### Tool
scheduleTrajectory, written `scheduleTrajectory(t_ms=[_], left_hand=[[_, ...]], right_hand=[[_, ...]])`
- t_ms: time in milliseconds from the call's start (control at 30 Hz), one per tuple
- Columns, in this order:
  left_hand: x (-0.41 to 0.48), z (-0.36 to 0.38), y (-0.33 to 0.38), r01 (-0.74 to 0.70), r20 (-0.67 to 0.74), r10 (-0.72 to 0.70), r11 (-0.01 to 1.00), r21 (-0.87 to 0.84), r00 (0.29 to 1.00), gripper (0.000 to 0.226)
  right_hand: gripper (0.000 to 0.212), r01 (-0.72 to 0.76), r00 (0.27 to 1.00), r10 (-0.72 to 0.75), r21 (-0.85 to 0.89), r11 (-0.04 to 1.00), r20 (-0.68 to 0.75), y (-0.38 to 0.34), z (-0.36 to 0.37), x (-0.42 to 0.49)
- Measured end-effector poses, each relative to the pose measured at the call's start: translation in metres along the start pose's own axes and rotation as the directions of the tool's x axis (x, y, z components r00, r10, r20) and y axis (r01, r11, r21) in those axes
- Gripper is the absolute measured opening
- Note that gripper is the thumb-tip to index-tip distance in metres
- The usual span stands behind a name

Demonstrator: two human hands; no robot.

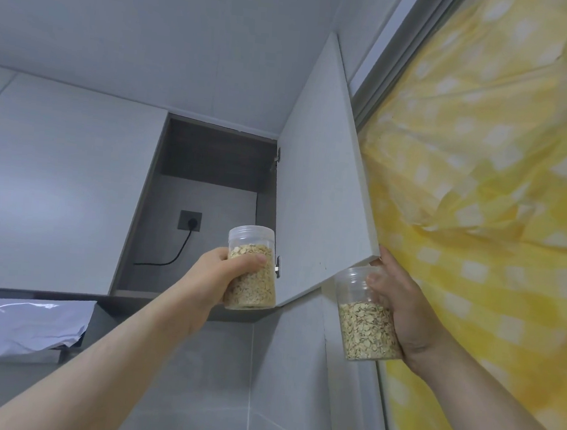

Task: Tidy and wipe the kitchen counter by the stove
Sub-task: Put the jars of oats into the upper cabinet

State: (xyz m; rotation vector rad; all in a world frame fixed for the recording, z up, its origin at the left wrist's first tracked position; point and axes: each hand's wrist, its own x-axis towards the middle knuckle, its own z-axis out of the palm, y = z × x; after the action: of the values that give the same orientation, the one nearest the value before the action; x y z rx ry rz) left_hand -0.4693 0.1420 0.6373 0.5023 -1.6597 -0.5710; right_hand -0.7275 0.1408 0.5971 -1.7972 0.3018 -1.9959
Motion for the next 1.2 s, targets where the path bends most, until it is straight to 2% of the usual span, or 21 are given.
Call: scheduleTrajectory(t_ms=[67, 233, 333, 400, 433, 533, 667, 767, 867, 967, 1033, 1133, 1200], left_hand=[[0.000, 0.000, -0.001, 0.007, -0.006, -0.007, 1.000, 0.000, 1.000, 0.020], [-0.002, -0.004, -0.001, 0.015, 0.005, -0.015, 1.000, 0.023, 1.000, 0.039], [-0.006, -0.008, -0.002, 0.023, -0.002, -0.023, 0.999, 0.041, 1.000, 0.049], [-0.008, -0.012, -0.003, 0.028, -0.008, -0.027, 0.998, 0.054, 1.000, 0.050], [-0.009, -0.014, -0.004, 0.029, -0.011, -0.029, 0.998, 0.063, 1.000, 0.050], [-0.012, -0.022, -0.006, 0.029, -0.022, -0.027, 0.995, 0.100, 0.999, 0.048], [-0.013, -0.041, -0.011, 0.047, -0.049, -0.040, 0.988, 0.144, 0.998, 0.045], [-0.012, -0.060, -0.020, 0.076, -0.093, -0.060, 0.981, 0.178, 0.994, 0.033], [-0.010, -0.079, -0.029, 0.086, -0.144, -0.057, 0.976, 0.200, 0.988, 0.027], [-0.005, -0.100, -0.041, 0.080, -0.188, -0.038, 0.972, 0.221, 0.981, 0.043], [0.000, -0.115, -0.053, 0.076, -0.219, -0.020, 0.965, 0.250, 0.976, 0.049], [0.007, -0.139, -0.072, 0.066, -0.240, 0.004, 0.957, 0.282, 0.971, 0.042], [0.014, -0.157, -0.085, 0.055, -0.250, 0.028, 0.946, 0.318, 0.968, 0.052]], right_hand=[[0.088, 0.018, 1.000, -0.018, -0.013, 1.000, 0.006, 0.000, 0.003, -0.002], [0.087, 0.067, 0.997, -0.068, -0.021, 0.998, -0.035, 0.005, 0.011, -0.011], [0.064, 0.110, 0.990, -0.116, -0.079, 0.991, -0.078, 0.010, 0.021, -0.024], [0.069, 0.099, 0.992, -0.108, -0.123, 0.987, -0.067, 0.018, 0.028, -0.031], [0.069, 0.079, 0.994, -0.089, -0.148, 0.986, -0.060, 0.022, 0.030, -0.032], [0.049, 0.026, 0.999, -0.033, -0.178, 0.984, -0.036, 0.029, 0.040, -0.029], [0.039, 0.003, 1.000, -0.006, -0.176, 0.984, -0.014, 0.034, 0.055, -0.016], [0.034, 0.009, 1.000, -0.011, -0.209, 0.978, -0.011, 0.044, 0.068, -0.005], [0.026, 0.022, 1.000, -0.024, -0.223, 0.975, -0.009, 0.060, 0.085, 0.006], [0.014, 0.032, 0.999, -0.032, -0.232, 0.972, 0.001, 0.085, 0.103, 0.016], [0.015, 0.045, 0.999, -0.047, -0.252, 0.967, -0.002, 0.105, 0.115, 0.023], [0.015, 0.055, 0.998, -0.056, -0.285, 0.957, 0.003, 0.136, 0.132, 0.034], [0.015, 0.056, 0.998, -0.056, -0.314, 0.948, 0.009, 0.156, 0.143, 0.046]])
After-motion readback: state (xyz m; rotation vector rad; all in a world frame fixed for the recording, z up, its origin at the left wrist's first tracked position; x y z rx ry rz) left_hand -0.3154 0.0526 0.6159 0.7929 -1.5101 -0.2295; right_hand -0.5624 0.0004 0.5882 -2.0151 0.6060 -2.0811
